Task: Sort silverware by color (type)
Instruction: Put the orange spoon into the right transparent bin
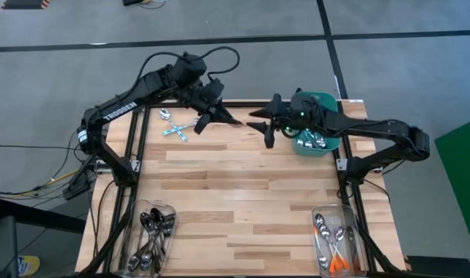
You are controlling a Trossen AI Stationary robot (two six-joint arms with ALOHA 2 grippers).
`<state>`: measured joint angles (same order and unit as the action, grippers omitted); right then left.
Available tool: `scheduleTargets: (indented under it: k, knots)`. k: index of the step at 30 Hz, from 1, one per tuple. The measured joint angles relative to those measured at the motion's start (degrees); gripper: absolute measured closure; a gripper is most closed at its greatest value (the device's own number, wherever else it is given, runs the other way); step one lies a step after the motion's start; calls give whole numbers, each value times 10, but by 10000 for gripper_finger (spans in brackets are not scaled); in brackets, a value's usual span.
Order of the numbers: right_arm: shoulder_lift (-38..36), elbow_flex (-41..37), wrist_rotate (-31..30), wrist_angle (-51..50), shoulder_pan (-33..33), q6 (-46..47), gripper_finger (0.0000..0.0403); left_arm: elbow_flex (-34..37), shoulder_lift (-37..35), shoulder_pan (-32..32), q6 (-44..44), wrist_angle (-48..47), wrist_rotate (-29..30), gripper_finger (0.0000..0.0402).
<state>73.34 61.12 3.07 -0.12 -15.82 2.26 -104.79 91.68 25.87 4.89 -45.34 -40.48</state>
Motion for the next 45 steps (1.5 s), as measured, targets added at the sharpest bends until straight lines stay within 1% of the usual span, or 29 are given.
scheduleTargets:
  k: [2, 6, 8, 10, 13, 16, 18, 20, 22, 25, 28, 31, 33, 36, 39, 40, 42, 45]
  knots:
    - [0, 0, 13, -1, 6, -8, 221, 0, 0, -3, 0, 0, 0, 401]
    - [0, 0, 15, 0, 11, -8, 261, 0, 0, -5, 0, 2, 3, 401]
    - [0, 0, 6, 0, 11, -8, 273, 0, 0, -5, 0, 2, 4, 401]
    - [0, 0, -11, 2, 11, -8, 277, 0, 0, -5, 0, 2, 5, 401]
    - [-8, 0, -13, 6, 4, -6, 269, 0, 0, -5, 0, 3, 6, 401]
    - [-22, 0, -5, 24, 2, 25, 248, 0, 0, -5, 3, -1, 6, 401]
    - [-29, 0, 23, 34, -3, 36, 230, 0, 0, -6, 4, -1, 6, 401]
    - [-31, 0, 62, 34, -3, 35, 213, 0, 0, -6, 4, -1, 4, 401]
    - [-28, 0, 86, 28, -2, 30, 202, 0, 0, -6, 5, -1, 3, 401]
    - [-11, 0, 88, 26, 10, 11, 198, 0, 0, -8, 6, 2, 2, 401]
    - [4, 0, 87, 22, 17, 3, 204, 0, 0, -10, 6, 11, -16, 401]
    - [11, 0, 86, 24, 16, 11, 224, 0, 0, -14, 5, 23, -38, 401]
    - [11, 0, 79, 26, 16, 21, 250, 0, 0, -16, 5, 23, -43, 401]
    - [8, 0, 75, 25, 16, 26, 309, 0, 0, -14, 0, 19, -42, 401]
    - [-1, 0, 90, 12, 17, 29, 377, 0, 0, -14, -4, 18, -22, 401]
    - [-5, 0, 91, 6, 18, 32, 385, 0, 0, -14, -10, 18, -11, 400]
    - [-12, 0, 91, -13, 21, 57, 385, 0, 0, -15, -25, 20, 22, 397]
    - [-20, 0, 77, -50, 23, 141, 386, 0, 1, -13, -43, 23, 70, 379]
